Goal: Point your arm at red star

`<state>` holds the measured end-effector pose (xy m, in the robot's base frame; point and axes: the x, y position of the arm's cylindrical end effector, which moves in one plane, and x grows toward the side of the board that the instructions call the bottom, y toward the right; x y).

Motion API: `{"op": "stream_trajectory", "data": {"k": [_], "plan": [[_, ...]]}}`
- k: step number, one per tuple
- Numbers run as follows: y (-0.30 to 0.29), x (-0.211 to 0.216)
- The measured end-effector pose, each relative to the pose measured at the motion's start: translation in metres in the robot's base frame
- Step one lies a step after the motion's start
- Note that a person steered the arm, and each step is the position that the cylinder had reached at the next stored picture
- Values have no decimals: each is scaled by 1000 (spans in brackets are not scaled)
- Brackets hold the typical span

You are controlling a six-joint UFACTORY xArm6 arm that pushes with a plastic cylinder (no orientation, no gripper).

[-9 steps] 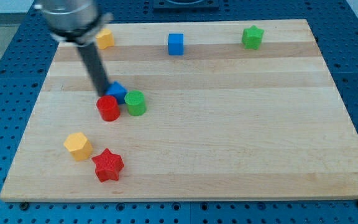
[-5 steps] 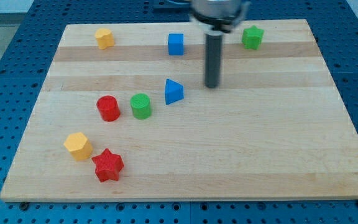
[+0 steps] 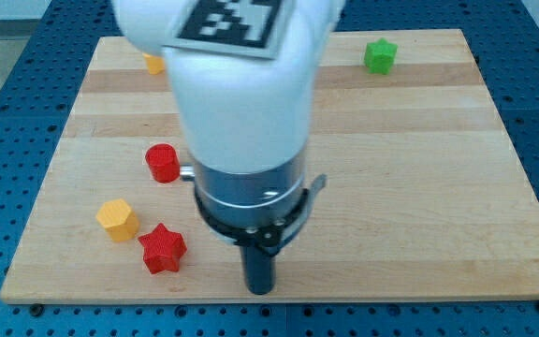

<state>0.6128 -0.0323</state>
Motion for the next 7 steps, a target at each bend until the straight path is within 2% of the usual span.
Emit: {"op": "stream_trajectory", "data": {"k": [5,6,7], "plan": [[-19,6],[-98,-15],[-130,-44]]}}
